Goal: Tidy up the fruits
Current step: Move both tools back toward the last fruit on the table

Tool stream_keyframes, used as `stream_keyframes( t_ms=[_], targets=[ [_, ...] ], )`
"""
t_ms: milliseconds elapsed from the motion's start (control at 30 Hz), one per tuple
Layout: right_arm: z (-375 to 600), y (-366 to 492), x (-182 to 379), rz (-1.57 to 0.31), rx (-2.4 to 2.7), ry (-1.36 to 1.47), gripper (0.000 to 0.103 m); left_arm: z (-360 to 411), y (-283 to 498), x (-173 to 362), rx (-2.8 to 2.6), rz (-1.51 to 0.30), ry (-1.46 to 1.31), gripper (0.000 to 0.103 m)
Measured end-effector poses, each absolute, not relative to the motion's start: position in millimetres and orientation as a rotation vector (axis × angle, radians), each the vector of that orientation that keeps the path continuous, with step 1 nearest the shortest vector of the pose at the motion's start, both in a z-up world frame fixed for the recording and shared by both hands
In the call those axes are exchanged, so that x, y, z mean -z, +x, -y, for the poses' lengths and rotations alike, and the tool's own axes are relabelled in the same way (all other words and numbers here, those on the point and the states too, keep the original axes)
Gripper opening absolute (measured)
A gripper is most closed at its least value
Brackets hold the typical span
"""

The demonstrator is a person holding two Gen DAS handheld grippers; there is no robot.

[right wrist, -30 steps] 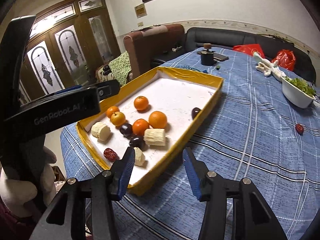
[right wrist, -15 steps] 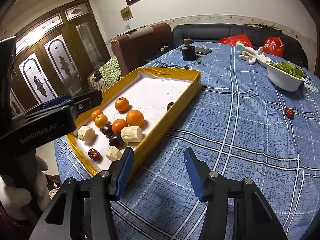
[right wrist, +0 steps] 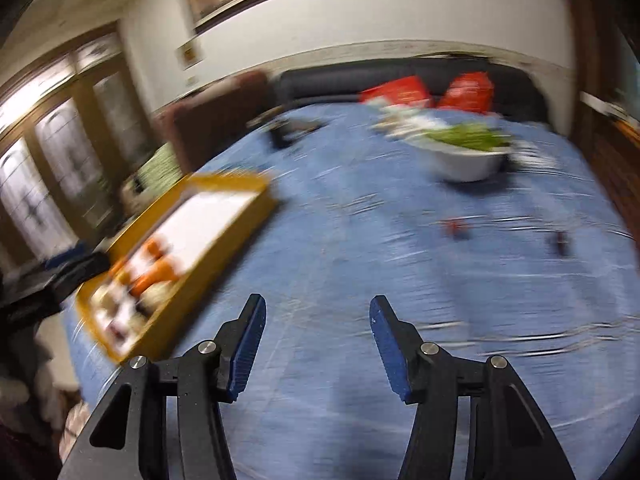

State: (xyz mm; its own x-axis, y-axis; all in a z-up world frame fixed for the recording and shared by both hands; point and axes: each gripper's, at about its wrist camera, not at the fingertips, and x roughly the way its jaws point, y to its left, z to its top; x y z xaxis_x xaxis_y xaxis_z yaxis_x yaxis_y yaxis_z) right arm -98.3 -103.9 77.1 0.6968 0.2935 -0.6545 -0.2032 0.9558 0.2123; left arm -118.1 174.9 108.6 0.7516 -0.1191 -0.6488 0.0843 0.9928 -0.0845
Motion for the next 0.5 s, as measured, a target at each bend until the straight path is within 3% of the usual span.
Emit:
stream_keyframes(
  t_ms=[167,233,500],
  targets=[
    [223,-88,-117,-0.672,-0.017,0.273,0.059,-157,-97,-132,0.238,-0.708,-0.105,0.085],
    [261,-79,-121,-0.670,0.019,0.384,0.064,-149,-88,-139,0.275,-0.719,-0.130,0.085],
    [291,-13,-68,-0.731,0.042,0.567,0.065,-85,-58,-169,0.408,-0.719,-0.076,0.085]
  ],
)
